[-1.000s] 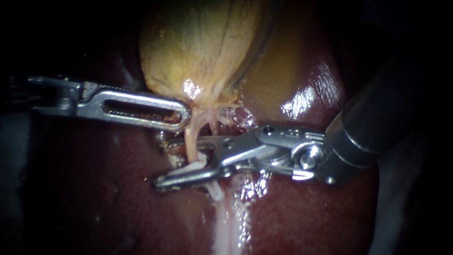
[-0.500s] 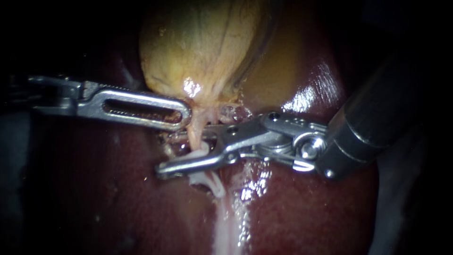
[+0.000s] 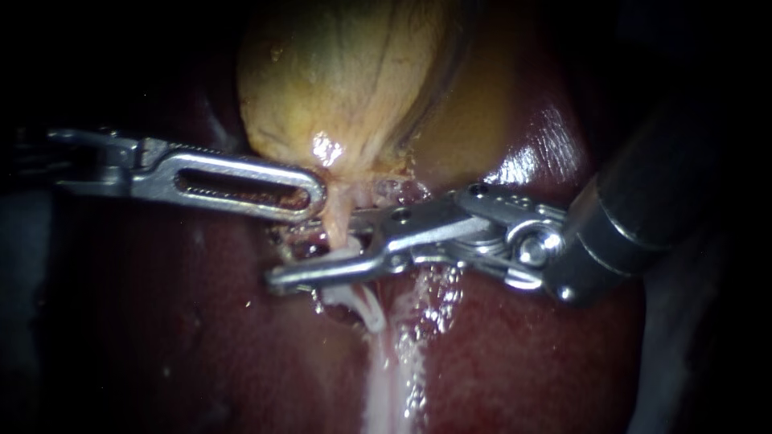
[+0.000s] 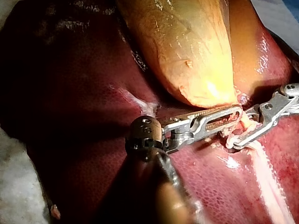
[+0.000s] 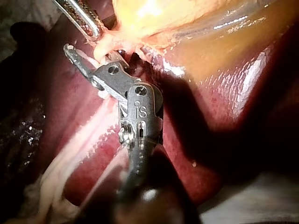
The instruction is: Clipping third clip left tube
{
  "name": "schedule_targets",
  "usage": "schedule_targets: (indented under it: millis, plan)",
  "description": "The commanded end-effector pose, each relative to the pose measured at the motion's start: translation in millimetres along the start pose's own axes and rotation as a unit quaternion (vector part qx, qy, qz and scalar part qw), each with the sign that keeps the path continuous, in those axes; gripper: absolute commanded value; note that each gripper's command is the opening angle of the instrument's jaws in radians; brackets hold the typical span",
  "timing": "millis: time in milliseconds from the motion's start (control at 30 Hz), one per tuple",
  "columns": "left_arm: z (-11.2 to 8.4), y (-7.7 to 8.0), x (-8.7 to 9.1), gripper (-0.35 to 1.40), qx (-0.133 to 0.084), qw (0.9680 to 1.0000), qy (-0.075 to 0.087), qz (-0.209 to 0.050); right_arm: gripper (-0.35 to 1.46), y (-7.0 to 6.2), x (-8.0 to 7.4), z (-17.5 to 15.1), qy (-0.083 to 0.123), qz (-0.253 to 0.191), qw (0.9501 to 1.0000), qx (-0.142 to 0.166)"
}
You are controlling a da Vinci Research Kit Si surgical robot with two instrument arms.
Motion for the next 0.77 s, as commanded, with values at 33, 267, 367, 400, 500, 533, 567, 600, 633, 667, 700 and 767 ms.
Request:
schedule_targets:
  millis: [33,267,367,400,500,533,567,600,633,667,700,767]
  plan:
    - [0.0,0.0,0.0,-0.35,0.0,1.0,0.0,0.0,-0.2,0.0,0.0,0.0,0.0,0.002,1.0,0.001]
    - [0.0,-0.1,0.1,-0.35,0.0,1.0,0.0,0.0,-0.35,-0.1,-0.4,-0.1,0.003,0.039,0.9992,0.002]
    - [0.0,-0.2,0.1,-0.35,0.0,1.0,0.0,0.0,-0.35,-0.1,-0.6,-0.1,0.0,0.042,0.9991,0.001]
    - [0.0,-0.2,0.1,-0.35,0.0,1.0,0.0,0.0,-0.35,-0.1,-0.7,-0.1,0.0,0.044,0.999,0.001]
    - [0.0,-0.3,0.1,-0.35,0.0,1.0,0.0,0.0,-0.35,-0.1,-0.9,-0.1,-0.001,0.044,0.999,0.001]
    - [0.0,-0.3,0.1,-0.35,0.0,1.0,0.0,0.0,-0.35,-0.1,-0.9,-0.1,-0.001,0.044,0.999,0.001]
    - [0.0,-0.3,0.1,-0.35,0.0,1.0,0.0,0.0,-0.35,-0.1,-0.9,-0.1,-0.002,0.044,0.999,0.001]
    - [0.0,-0.3,0.2,-0.35,0.0,1.0,0.0,0.0,-0.35,-0.1,-1.0,-0.1,-0.002,0.044,0.999,0.001]
    - [0.0,-0.4,0.2,-0.35,0.0,1.0,0.0,0.0,-0.35,-0.1,-1.0,-0.1,-0.001,0.044,0.999,-0.001]
    - [0.0,-0.3,0.2,-0.35,0.0,1.0,0.0,0.0,-0.35,-0.1,-1.0,-0.1,-0.001,0.044,0.999,-0.001]
    - [0.0,-0.3,0.2,-0.35,0.0,1.0,0.0,0.0,-0.35,-0.1,-1.0,-0.1,-0.001,0.044,0.999,-0.001]
    - [0.0,-0.3,0.2,-0.35,0.0,1.0,0.0,0.0,-0.35,-0.1,-1.0,-0.1,-0.001,0.046,0.9989,-0.001]
